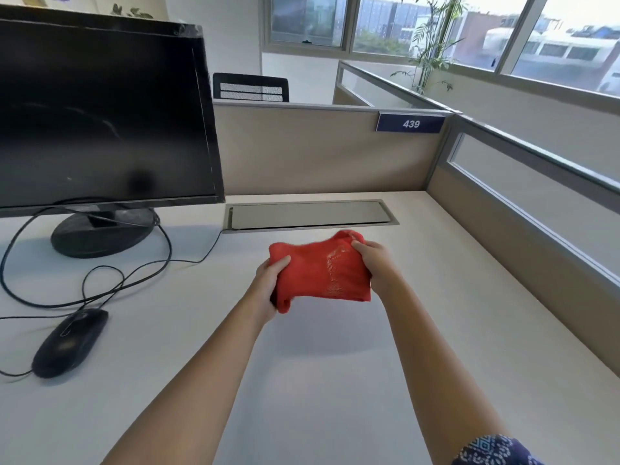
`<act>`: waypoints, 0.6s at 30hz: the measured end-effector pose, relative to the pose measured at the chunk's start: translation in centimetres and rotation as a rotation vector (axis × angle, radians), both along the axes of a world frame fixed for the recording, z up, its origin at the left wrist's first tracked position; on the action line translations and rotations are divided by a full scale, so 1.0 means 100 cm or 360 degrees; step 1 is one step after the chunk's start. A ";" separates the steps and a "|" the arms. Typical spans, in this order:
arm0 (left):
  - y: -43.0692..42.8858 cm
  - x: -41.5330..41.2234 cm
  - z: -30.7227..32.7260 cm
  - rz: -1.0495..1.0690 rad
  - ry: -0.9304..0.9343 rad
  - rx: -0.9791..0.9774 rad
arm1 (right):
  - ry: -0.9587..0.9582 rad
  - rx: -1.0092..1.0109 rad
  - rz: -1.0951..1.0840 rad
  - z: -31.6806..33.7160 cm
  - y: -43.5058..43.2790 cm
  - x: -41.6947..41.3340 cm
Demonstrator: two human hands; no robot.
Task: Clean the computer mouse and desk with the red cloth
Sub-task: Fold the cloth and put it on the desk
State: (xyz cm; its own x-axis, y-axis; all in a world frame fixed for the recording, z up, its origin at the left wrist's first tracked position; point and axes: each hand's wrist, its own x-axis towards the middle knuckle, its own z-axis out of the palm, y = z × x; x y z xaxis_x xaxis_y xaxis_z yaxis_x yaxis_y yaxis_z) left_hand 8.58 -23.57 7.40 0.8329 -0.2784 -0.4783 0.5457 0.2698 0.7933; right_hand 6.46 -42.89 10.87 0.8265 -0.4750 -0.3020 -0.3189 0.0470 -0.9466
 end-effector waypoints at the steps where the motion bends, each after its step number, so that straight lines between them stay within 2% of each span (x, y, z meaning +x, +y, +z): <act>1: -0.002 0.005 -0.001 0.0025 -0.0027 0.0114 | 0.0051 0.0043 0.0023 -0.003 -0.006 0.000; 4: -0.011 0.018 -0.002 0.0065 -0.0242 0.0349 | 0.0043 0.0006 0.0067 -0.008 -0.020 0.008; 7: -0.024 0.036 0.005 0.0157 -0.0716 0.0467 | -0.0210 -0.0167 0.0056 -0.002 -0.035 0.025; 9: -0.034 0.048 0.007 0.0151 -0.0964 0.0753 | -0.0271 -0.0455 0.0058 -0.002 -0.047 0.039; 12: -0.047 0.058 -0.003 0.0034 -0.1036 0.1543 | 0.0071 -0.1240 0.0063 -0.020 -0.064 0.051; 13: -0.050 0.059 -0.008 0.0006 -0.1035 0.1756 | 0.0159 -0.1415 0.0038 -0.028 -0.067 0.052; 15: -0.059 0.062 -0.019 0.0018 -0.1188 0.1982 | 0.0137 -0.1555 -0.0030 -0.040 -0.066 0.055; 18: -0.075 0.074 -0.033 0.0000 -0.1543 0.2137 | -0.0072 -0.1653 -0.0008 -0.054 -0.054 0.067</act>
